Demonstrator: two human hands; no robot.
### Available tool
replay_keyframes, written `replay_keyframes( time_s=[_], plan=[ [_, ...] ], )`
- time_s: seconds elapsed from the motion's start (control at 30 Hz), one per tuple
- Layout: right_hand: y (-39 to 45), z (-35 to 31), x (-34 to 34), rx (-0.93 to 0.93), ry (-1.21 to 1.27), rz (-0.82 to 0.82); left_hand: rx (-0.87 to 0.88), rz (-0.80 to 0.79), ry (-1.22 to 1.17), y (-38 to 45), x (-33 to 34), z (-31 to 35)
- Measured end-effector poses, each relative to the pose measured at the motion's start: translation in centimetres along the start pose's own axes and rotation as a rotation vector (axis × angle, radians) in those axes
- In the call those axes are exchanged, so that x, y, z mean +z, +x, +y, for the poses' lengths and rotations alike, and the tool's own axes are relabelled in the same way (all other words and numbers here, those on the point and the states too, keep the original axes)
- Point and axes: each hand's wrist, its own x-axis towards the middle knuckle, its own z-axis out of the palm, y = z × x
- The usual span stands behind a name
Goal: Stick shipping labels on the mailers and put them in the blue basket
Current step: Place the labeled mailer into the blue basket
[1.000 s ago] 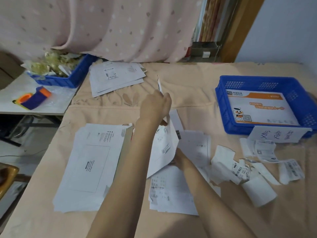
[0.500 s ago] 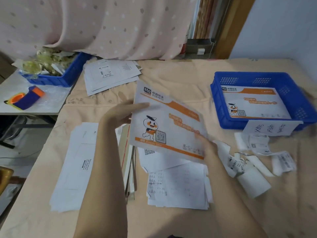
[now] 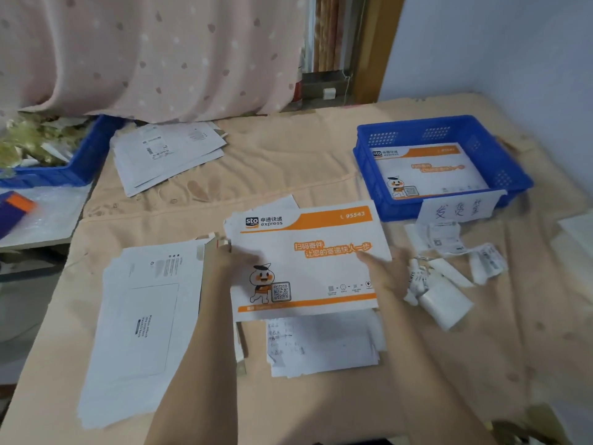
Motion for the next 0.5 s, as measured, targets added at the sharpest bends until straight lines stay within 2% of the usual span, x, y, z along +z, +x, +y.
replay_keyframes(
  time_s=[0.23, 0.37, 0.5],
  plan=[
    [-1.5, -1.2, -0.7, -0.036, 0.012, 0.080, 0.059, 0.008, 0.069, -5.8, -1.0, 5.4],
    [-1.9, -2.0, -1.8, -0.028, 0.017, 0.112, 0.109, -0.002, 0.050, -5.4, -0.9, 6.0],
    [-1.4, -2.6, -3.8, -0.017, 0.011, 0.177, 0.173, -0.015, 0.006, -8.4, 0.4, 8.8]
  ],
)
